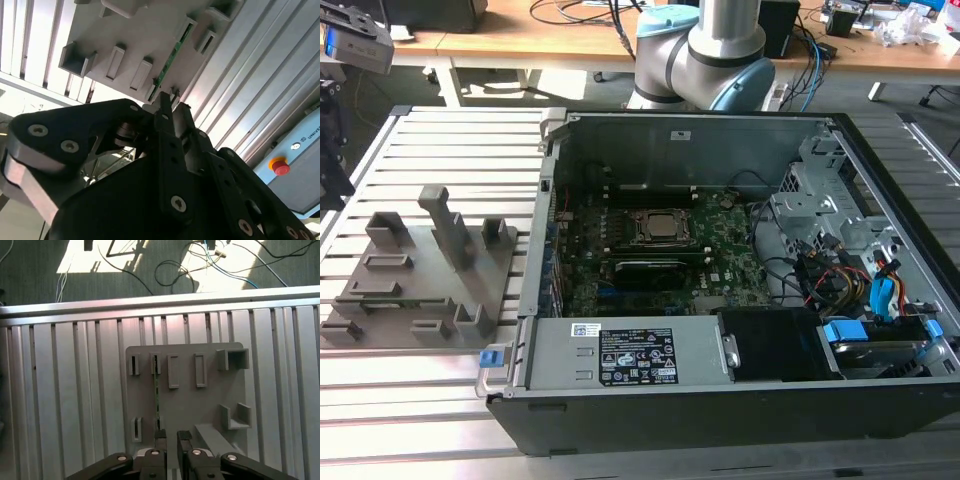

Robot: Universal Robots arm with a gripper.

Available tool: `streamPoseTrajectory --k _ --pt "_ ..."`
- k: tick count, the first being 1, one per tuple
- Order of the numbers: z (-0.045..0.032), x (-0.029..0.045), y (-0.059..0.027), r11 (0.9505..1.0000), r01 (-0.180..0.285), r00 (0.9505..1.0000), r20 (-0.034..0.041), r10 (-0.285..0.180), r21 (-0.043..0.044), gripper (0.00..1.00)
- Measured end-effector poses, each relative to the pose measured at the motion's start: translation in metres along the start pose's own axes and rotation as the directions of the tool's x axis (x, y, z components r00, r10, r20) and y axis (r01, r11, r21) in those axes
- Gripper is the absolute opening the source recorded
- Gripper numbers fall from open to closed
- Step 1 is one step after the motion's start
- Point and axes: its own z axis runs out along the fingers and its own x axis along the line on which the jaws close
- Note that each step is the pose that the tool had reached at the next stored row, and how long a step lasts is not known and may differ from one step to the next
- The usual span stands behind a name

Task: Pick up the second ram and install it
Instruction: 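Pick up the second ram and move it above second insertion slot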

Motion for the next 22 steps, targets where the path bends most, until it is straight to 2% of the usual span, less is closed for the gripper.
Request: streamPoseTrajectory --k 2,6,9,14,18,22 --pt "0.0000 0.0000 0.0000 1.0000 0.000 1.0000 0.0000 0.000 0.0000 0.36" --pt "0.0003 0.0001 -0.0001 1.0000 -0.001 1.0000 -0.0004 0.001 0.0000 0.36" --pt "0.0026 0.0000 -0.0006 1.0000 -0.001 1.0000 -0.0033 0.001 0.0002 0.36" --pt "0.0127 0.0000 -0.0009 1.0000 -0.001 1.0000 -0.0033 0.001 0.0002 0.36" --pt "0.0242 -0.0001 -0.0012 1.0000 -0.001 1.0000 -0.0033 0.001 0.0002 0.36" --pt "0.0298 -0.0002 -0.0014 1.0000 -0.001 1.0000 -0.0033 0.001 0.0002 0.36"
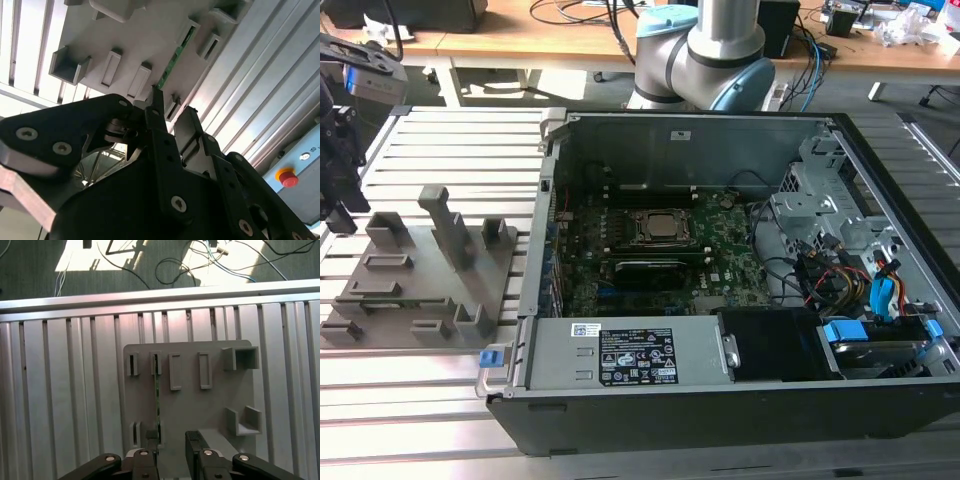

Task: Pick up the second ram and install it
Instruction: 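Pick up the second ram and move it above second insertion slot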

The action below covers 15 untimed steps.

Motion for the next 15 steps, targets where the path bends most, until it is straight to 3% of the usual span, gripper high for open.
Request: streamPoseTrajectory --k 15 --pt "0.0218 -0.0002 -0.0006 1.0000 0.000 1.0000 0.0000 0.000 0.0000 0.36"
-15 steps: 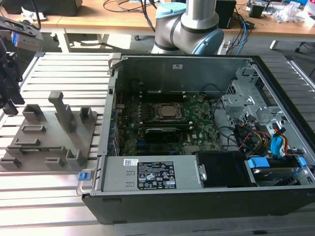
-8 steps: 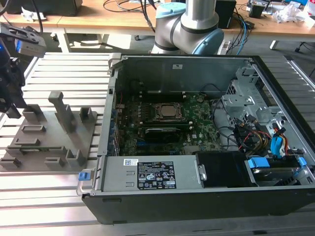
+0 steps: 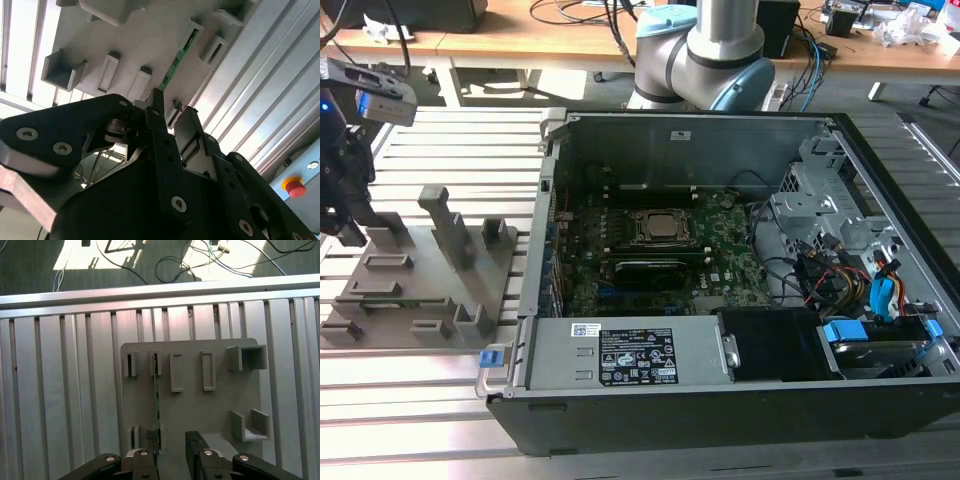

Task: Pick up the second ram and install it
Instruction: 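Pick up the second ram and move it above second insertion slot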

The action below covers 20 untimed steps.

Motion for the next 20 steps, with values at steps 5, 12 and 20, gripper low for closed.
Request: streamPoseTrajectory --k 5,12,20 --pt "0.0058 -0.0001 -0.0002 1.0000 0.000 1.0000 0.0000 0.000 -0.0001 0.36" --pt "0.0101 -0.0001 -0.0004 1.0000 0.000 1.0000 -0.0010 0.000 0.0001 0.36" --pt "0.0173 -0.0002 -0.0006 1.0000 0.000 1.0000 -0.0010 0.000 0.0000 0.36"
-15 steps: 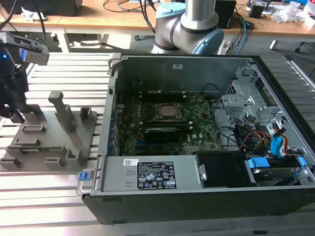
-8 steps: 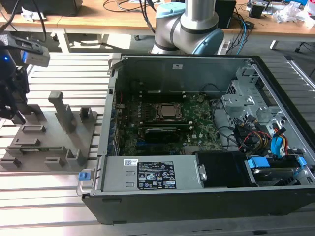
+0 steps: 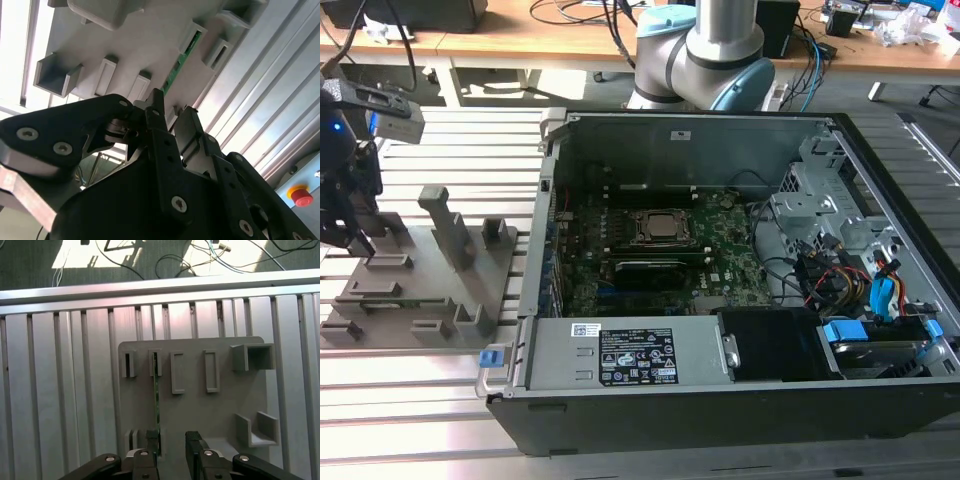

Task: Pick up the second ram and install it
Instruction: 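Pick up the second ram and move it above second insertion slot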

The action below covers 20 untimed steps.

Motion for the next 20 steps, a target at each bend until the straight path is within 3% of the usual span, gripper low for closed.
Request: streamPoseTrajectory --k 20 --pt "0.0188 -0.0002 -0.0006 1.0000 0.000 1.0000 0.0001 0.000 0.0000 0.36"
